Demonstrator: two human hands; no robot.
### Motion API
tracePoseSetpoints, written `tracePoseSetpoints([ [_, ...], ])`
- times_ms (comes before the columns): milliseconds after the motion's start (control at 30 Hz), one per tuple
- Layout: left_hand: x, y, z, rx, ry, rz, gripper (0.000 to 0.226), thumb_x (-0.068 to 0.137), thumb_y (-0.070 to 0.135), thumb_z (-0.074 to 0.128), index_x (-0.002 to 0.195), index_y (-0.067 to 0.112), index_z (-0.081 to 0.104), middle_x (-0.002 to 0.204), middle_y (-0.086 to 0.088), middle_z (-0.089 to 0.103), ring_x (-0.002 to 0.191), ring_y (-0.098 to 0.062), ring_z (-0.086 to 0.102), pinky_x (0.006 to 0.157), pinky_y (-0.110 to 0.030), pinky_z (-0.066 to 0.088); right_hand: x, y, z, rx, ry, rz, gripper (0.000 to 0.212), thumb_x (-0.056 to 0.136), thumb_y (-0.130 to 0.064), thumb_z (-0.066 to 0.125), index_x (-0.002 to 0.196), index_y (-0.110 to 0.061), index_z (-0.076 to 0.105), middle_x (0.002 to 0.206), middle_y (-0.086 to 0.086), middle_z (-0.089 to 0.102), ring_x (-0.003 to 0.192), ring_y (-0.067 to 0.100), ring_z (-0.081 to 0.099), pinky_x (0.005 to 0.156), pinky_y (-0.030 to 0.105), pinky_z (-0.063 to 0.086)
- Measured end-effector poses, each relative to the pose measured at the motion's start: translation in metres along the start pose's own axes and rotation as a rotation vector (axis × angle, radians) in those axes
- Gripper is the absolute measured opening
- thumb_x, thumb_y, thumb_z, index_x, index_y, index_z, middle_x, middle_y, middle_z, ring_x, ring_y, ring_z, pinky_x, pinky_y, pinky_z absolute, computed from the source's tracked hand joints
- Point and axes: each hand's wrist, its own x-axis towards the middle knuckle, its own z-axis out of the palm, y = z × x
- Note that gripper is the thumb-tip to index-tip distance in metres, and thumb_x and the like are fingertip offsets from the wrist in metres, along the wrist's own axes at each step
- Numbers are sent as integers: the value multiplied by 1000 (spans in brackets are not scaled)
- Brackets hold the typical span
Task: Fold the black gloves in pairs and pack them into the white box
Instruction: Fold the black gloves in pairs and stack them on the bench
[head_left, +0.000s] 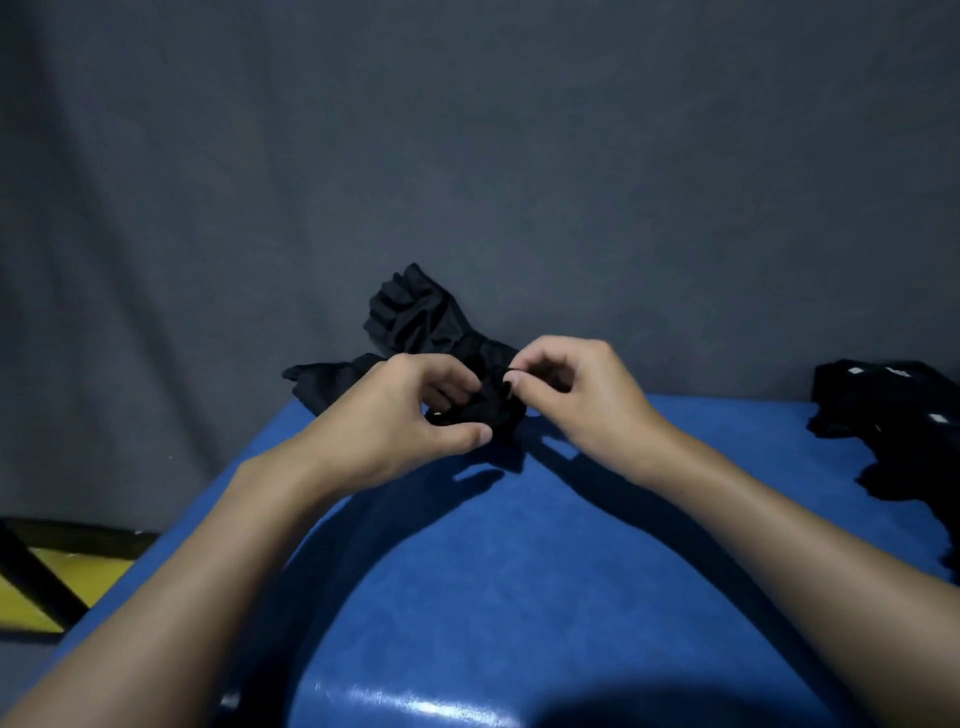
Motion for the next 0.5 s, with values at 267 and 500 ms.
tracePoseSetpoints([
  [267,6,28,22,-153,107,96,9,86,24,76,79,23,72,73,7,73,69,-8,69,65,-23,53,-18,-11,-37,86,106,72,10,89,-13,68,78,-12,68,74,8,68,65,23,59,64,37,52],
  [500,8,46,46,-297,220,90,9,88,10,73,80,14,69,74,-3,71,67,-20,66,63,-31,54,-39,0,-48,195,236,190,16,90,-28,66,96,-24,52,98,9,54,89,35,67,81,36,58],
])
